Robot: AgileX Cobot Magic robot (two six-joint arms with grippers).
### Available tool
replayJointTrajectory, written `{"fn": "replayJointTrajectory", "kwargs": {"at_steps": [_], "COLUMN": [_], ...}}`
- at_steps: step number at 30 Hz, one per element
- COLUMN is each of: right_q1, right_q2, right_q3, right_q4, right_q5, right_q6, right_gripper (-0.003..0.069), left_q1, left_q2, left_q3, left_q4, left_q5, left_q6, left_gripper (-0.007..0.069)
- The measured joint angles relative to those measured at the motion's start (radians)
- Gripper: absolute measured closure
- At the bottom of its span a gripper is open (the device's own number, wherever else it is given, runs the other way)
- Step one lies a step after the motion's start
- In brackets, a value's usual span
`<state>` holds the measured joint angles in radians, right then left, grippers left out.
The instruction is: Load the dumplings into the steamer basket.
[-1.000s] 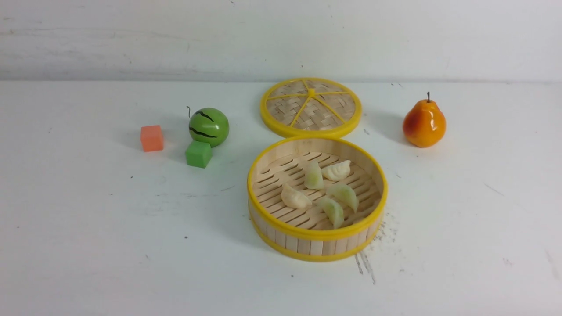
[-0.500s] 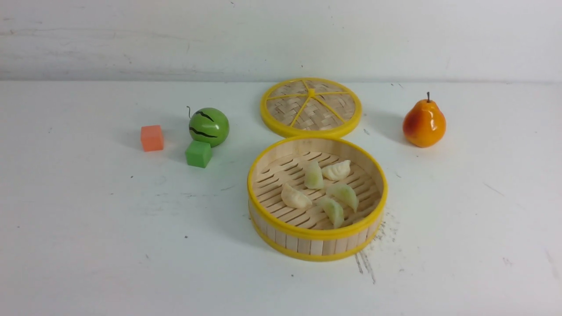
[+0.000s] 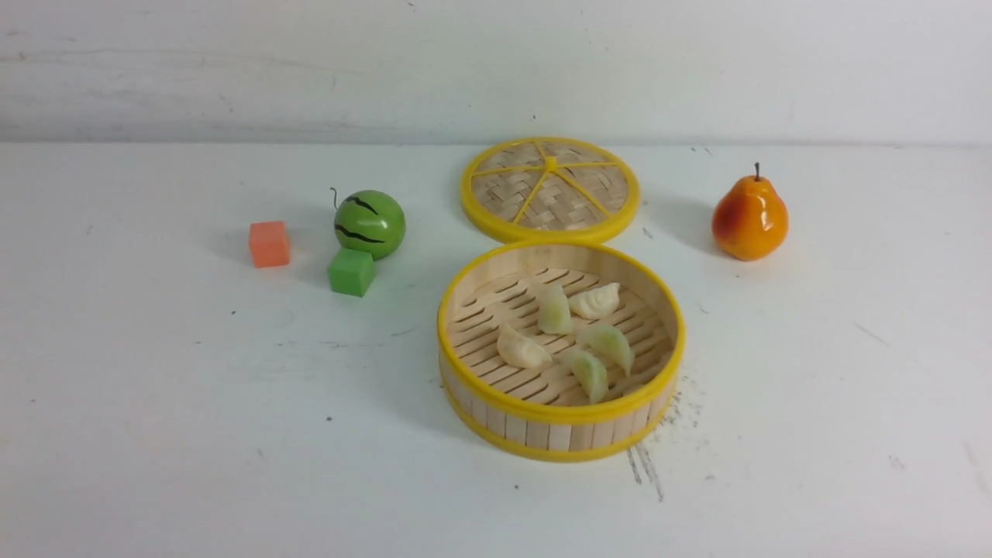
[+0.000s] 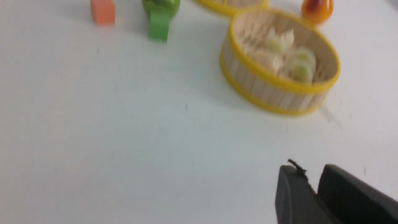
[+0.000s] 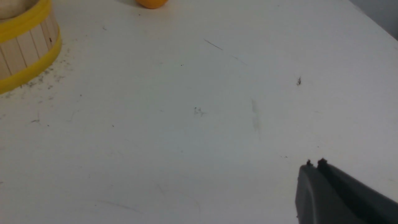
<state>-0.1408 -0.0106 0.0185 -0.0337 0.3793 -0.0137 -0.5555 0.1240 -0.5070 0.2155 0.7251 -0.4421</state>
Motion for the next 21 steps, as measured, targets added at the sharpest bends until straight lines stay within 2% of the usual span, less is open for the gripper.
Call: {"fn": "replayJointTrajectory", "kwargs": {"at_steps": [3, 6, 7, 8, 11, 15, 21], "right_q1": [0.000, 0.000, 0.000, 0.000, 0.000, 0.000, 0.000], "right_q2": [0.000, 0.000, 0.000, 0.000, 0.000, 0.000, 0.000], "right_q3": [0.000, 0.000, 0.000, 0.000, 0.000, 0.000, 0.000], "right_q4": [0.000, 0.000, 0.000, 0.000, 0.000, 0.000, 0.000], "right_q5": [0.000, 0.000, 0.000, 0.000, 0.000, 0.000, 0.000], "right_q6": [0.000, 0.000, 0.000, 0.000, 0.000, 0.000, 0.000], "right_gripper": [0.0657, 0.0657, 0.0657, 0.0657, 0.0657, 0.0657, 0.0654], "left_q1": [0.127, 0.278, 0.289, 0.366, 0.502, 0.580, 0.589], "left_q2": [0.008, 0.007, 0.007, 0.003, -0.028, -0.105, -0.134], "left_q3": [0.048, 0.133, 0.140, 0.196, 0.333, 0.494, 0.533], "left_q4": [-0.001, -0.053, -0.059, -0.106, -0.189, -0.206, -0.203], "left_q5": [-0.187, -0.370, -0.370, -0.460, -0.593, -0.637, -0.465], "left_q6": [0.021, 0.078, 0.078, 0.105, 0.137, 0.148, 0.153], "left_gripper": [0.0638, 0.0638, 0.0638, 0.0638, 0.0638, 0.0638, 0.0638]}}
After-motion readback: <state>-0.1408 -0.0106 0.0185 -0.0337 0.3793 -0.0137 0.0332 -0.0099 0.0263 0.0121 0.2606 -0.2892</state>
